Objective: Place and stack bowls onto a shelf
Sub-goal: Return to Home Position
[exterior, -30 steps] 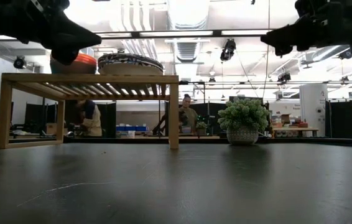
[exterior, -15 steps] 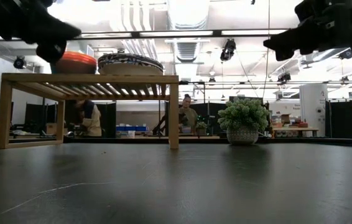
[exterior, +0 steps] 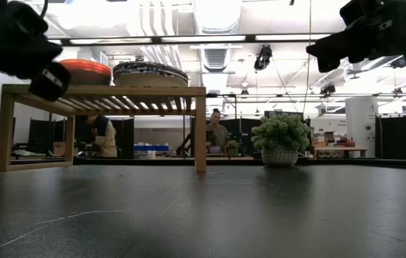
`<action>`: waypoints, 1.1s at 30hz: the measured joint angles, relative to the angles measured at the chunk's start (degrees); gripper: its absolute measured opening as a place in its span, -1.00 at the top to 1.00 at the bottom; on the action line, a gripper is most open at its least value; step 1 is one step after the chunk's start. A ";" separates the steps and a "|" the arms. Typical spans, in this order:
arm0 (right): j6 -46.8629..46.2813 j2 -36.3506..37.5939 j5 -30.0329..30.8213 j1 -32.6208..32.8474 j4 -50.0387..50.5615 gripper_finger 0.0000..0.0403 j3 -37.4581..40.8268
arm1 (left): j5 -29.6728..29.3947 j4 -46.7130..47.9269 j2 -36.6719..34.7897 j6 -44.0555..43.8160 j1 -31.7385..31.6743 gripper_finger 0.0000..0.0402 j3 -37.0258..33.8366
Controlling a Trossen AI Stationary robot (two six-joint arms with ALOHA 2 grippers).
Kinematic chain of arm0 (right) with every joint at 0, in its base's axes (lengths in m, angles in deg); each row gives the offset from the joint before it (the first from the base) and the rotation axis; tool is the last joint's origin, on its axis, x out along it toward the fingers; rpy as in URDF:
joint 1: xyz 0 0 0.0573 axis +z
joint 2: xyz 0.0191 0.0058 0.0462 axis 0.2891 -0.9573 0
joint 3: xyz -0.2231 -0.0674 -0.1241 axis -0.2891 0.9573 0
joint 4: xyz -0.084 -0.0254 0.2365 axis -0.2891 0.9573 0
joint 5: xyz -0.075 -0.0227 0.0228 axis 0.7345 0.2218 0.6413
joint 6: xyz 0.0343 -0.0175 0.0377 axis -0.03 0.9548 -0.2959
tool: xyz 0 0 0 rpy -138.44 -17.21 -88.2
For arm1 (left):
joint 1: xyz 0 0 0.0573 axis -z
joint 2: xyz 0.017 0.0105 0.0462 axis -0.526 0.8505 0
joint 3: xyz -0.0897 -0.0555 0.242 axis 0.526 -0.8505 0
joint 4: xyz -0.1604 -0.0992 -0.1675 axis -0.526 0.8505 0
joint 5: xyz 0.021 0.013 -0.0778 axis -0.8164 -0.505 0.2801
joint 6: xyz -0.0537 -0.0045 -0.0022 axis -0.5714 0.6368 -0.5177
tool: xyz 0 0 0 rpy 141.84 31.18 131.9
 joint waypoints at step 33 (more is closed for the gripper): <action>-3.92 28.35 -3.53 -0.37 -0.09 0.41 6.80 | -17.53 -3.29 -1.20 5.68 -0.02 1.00 -3.78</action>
